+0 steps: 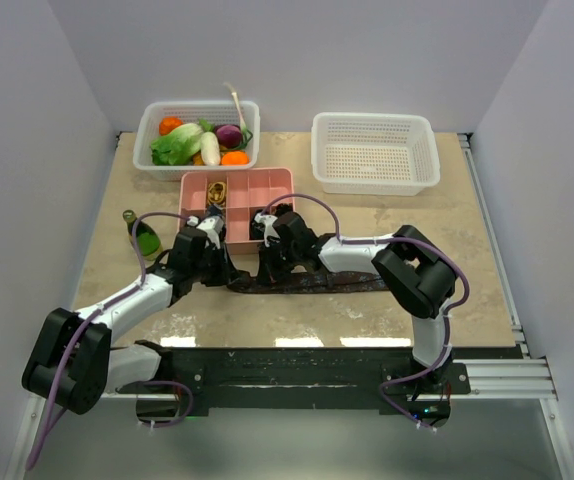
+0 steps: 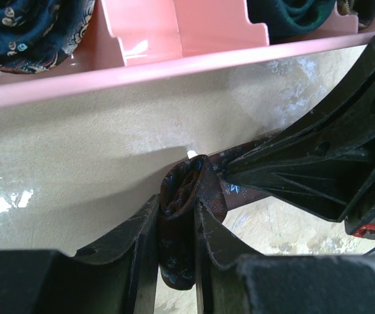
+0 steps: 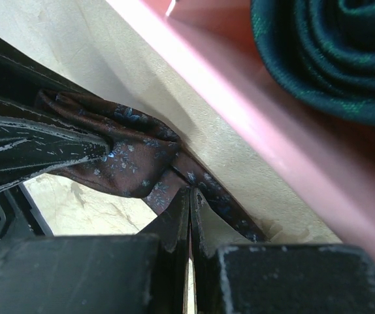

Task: Roll the ties
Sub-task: Roll the tie at the center of the board.

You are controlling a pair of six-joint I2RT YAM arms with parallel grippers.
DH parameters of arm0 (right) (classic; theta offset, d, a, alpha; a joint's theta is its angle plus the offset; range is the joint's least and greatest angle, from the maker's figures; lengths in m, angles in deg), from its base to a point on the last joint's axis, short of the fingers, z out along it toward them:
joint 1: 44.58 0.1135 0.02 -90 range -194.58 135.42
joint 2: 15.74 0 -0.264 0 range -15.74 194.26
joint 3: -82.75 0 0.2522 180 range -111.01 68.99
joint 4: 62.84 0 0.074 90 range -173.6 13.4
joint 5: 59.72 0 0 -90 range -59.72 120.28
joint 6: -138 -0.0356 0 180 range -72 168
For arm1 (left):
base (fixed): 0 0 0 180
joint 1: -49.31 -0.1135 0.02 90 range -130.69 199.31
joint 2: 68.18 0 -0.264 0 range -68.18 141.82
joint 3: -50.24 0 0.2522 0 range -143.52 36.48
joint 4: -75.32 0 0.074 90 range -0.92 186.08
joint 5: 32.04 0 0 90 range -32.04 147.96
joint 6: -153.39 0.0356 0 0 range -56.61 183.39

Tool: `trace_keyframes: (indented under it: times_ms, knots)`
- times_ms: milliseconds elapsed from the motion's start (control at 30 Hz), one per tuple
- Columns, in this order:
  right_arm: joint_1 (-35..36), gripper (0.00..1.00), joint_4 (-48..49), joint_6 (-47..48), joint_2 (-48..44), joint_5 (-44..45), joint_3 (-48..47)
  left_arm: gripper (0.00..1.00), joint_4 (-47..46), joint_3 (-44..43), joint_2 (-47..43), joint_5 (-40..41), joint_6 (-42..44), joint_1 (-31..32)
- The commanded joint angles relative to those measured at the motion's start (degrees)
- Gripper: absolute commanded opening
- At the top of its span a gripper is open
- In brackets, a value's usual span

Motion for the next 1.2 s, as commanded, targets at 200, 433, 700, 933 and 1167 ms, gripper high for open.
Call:
trace_keyframes:
  times_ms: [200,433,700,933,1167]
  knots:
    - [1.01,0.00,-0.98,-1.45,-0.65,-0.05,-3.01,0.00,1.46,-2.99,1.03,2.72,2.33,1.96]
    - [4.08,0.00,0.07,-2.94,1.90,-0.76,-5.03,0.00,3.75,-5.10,0.95,5.35,2.51,3.72]
    - [5.49,0.00,0.33,-3.38,2.25,-1.02,-4.77,0.00,6.82,-8.35,1.30,7.63,2.86,6.62]
    - [5.58,0.00,7.52,-7.41,1.55,-1.11,-1.35,0.00,8.76,-10.64,3.93,8.87,2.86,10.84]
    - [5.58,0.00,16.24,-11.90,1.64,-4.53,2.09,0.00,7.71,-10.64,5.43,8.17,2.51,12.08]
